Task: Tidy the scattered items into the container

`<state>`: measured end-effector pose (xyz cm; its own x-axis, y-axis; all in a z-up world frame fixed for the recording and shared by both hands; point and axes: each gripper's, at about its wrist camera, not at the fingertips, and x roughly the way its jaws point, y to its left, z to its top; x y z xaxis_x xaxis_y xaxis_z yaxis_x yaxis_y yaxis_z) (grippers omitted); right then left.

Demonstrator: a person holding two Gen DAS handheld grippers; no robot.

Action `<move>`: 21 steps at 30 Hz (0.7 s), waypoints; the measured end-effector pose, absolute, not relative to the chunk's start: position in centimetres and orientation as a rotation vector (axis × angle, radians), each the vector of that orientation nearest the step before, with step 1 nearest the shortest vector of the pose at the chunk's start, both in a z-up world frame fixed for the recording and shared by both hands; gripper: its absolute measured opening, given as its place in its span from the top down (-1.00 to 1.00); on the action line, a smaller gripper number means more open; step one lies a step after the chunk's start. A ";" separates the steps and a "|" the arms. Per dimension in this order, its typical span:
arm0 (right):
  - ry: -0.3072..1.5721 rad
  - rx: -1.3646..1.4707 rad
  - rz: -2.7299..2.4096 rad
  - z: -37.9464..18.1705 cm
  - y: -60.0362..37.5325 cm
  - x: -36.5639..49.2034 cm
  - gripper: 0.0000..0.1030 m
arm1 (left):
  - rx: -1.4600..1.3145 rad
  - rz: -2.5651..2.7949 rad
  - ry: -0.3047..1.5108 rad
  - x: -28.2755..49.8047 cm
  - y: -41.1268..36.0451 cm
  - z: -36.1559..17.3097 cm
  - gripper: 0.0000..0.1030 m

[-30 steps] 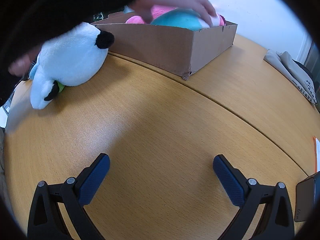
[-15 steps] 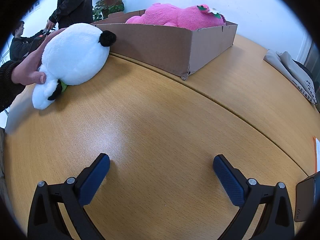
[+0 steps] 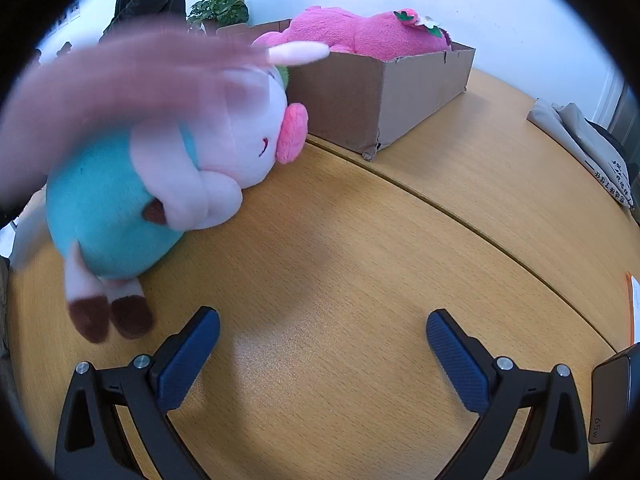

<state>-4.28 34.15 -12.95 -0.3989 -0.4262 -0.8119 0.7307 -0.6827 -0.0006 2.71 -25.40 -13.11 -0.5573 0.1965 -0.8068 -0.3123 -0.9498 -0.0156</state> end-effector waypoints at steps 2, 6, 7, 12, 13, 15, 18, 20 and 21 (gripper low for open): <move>0.470 1.082 -2.110 -12.9 34.1 -4.3 -1.00 | -1.290 2.536 0.186 2.6 -25.5 -13.2 -1.00; 0.469 1.082 -2.110 -12.9 34.1 -4.4 -1.00 | -1.290 2.536 0.186 2.5 -25.5 -13.2 -1.00; 0.469 1.082 -2.110 -12.9 34.1 -4.4 -1.00 | -1.291 2.536 0.186 2.5 -25.5 -13.2 -1.00; 0.469 1.082 -2.110 -12.9 34.1 -4.3 -1.00 | -1.291 2.536 0.186 2.6 -25.6 -13.4 -1.00; 0.469 1.082 -2.110 -12.9 34.1 -4.3 -1.00 | -1.291 2.536 0.186 2.7 -25.6 -13.3 -1.00; 0.469 1.082 -2.110 -12.9 34.1 -4.3 -1.00 | -1.291 2.536 0.186 2.8 -25.6 -13.3 -1.00; 0.469 1.082 -2.110 -12.9 34.1 -4.3 -1.00 | -1.291 2.536 0.186 2.9 -25.6 -13.2 -1.00; 0.469 1.082 -2.110 -12.9 34.2 -4.4 -1.00 | -1.291 2.536 0.186 3.0 -25.6 -13.2 -1.00; 0.469 1.082 -2.110 -12.9 34.2 -4.4 -1.00 | -1.291 2.536 0.186 3.0 -25.6 -13.2 -1.00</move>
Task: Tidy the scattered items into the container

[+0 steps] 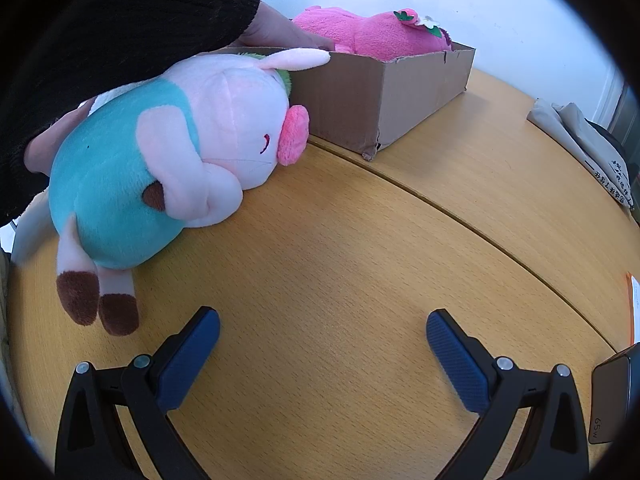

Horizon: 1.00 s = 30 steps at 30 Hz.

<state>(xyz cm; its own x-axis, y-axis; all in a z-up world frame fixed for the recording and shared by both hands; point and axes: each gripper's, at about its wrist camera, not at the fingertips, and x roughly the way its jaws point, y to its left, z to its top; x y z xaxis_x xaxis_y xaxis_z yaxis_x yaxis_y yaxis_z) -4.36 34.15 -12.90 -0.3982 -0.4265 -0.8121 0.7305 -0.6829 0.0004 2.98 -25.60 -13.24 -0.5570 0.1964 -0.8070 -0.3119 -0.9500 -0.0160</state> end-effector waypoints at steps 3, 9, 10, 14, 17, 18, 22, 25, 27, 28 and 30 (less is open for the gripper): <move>0.469 1.082 -2.110 -12.9 34.2 -4.4 -1.00 | -1.291 2.536 0.186 3.1 -25.6 -13.3 -1.00; 0.469 1.082 -2.110 -12.9 34.1 -4.4 -1.00 | -1.291 2.536 0.186 3.2 -25.7 -13.3 -1.00; 0.469 1.082 -2.110 -12.9 34.1 -4.4 -1.00 | -1.291 2.536 0.186 3.2 -25.7 -13.3 -1.00; 0.469 1.082 -2.110 -12.9 34.1 -4.4 -1.00 | -1.291 2.536 0.186 3.3 -25.7 -13.3 -1.00; 0.469 1.082 -2.110 -12.9 34.1 -4.4 -1.00 | -1.291 2.536 0.186 3.3 -25.7 -13.3 -1.00; 0.469 1.082 -2.110 -12.9 34.1 -4.3 -1.00 | -1.291 2.536 0.186 3.3 -25.7 -13.3 -1.00; 0.469 1.082 -2.110 -12.9 34.1 -4.3 -1.00 | -1.292 2.536 0.186 3.4 -25.6 -13.3 -1.00; 0.469 1.082 -2.110 -12.9 34.1 -4.3 -1.00 | -1.292 2.536 0.186 3.4 -25.6 -13.3 -1.00; 0.469 1.082 -2.110 -12.9 34.1 -4.2 -1.00 | -1.292 2.536 0.186 3.5 -25.6 -13.3 -1.00; 0.469 1.082 -2.110 -12.9 34.1 -4.2 -1.00 | -1.292 2.536 0.186 3.6 -25.6 -13.3 -1.00; 0.469 1.082 -2.110 -12.9 34.1 -4.2 -1.00 | -1.292 2.536 0.186 3.7 -25.6 -13.2 -1.00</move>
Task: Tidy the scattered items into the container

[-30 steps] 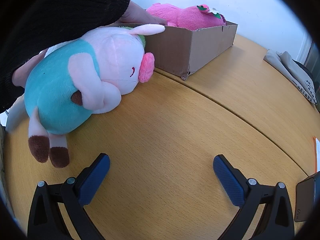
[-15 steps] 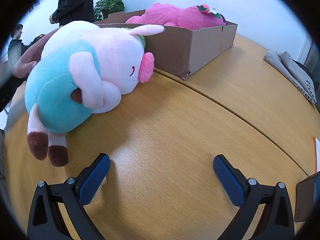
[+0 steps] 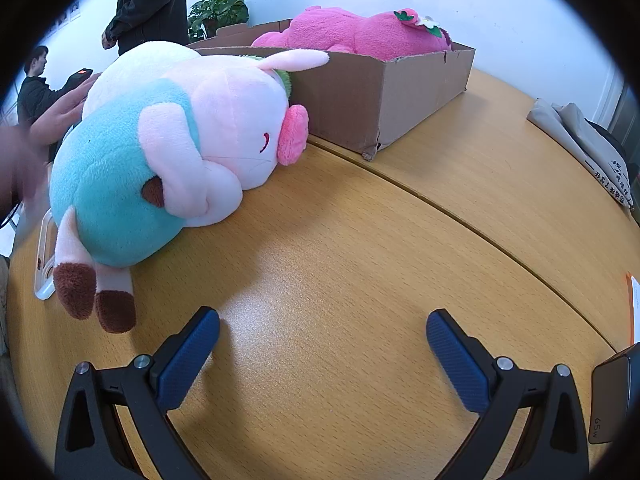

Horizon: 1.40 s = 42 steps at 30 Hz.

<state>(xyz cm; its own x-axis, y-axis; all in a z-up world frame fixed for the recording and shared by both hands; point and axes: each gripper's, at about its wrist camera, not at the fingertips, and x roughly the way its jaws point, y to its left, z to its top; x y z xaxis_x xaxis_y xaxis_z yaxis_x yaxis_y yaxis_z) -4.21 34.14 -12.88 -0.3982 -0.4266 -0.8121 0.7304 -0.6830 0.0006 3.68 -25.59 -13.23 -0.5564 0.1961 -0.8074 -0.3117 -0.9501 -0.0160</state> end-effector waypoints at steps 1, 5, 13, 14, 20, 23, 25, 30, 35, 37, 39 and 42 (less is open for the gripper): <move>0.469 1.082 -2.110 -12.9 34.1 -4.2 -1.00 | -1.292 2.536 0.186 3.7 -25.6 -13.2 -1.00; 0.469 1.082 -2.110 -12.8 34.1 -4.2 -1.00 | -1.292 2.536 0.186 3.8 -25.7 -13.2 -1.00; 0.469 1.082 -2.110 -12.8 34.2 -4.1 -1.00 | -1.293 2.535 0.186 3.8 -25.7 -13.2 -1.00; 0.469 1.082 -2.110 -12.8 34.2 -4.1 -1.00 | -1.293 2.535 0.186 3.8 -25.7 -13.2 -1.00; 0.469 1.082 -2.110 -12.8 34.2 -4.2 -1.00 | -1.293 2.535 0.186 3.8 -25.7 -13.2 -1.00; 0.469 1.083 -2.110 -12.8 34.2 -4.3 -1.00 | -1.293 2.535 0.186 3.8 -25.7 -13.2 -1.00; 0.469 1.083 -2.110 -12.8 34.2 -4.3 -1.00 | -1.293 2.535 0.186 3.8 -25.6 -13.2 -1.00; 0.469 1.083 -2.110 -12.8 34.2 -4.4 -1.00 | -1.293 2.535 0.186 3.8 -25.6 -13.2 -1.00; 0.469 1.083 -2.110 -12.8 34.1 -4.5 -1.00 | -1.293 2.535 0.186 3.9 -25.6 -13.2 -1.00; 0.469 1.083 -2.110 -12.8 34.1 -4.5 -1.00 | -1.292 2.535 0.186 3.9 -25.6 -13.2 -1.00; 0.469 1.083 -2.110 -12.8 34.1 -4.5 -1.00 | -1.292 2.535 0.186 4.0 -25.6 -13.3 -1.00; 0.469 1.083 -2.110 -12.8 34.1 -4.4 -1.00 | -1.292 2.536 0.186 4.1 -25.6 -13.3 -1.00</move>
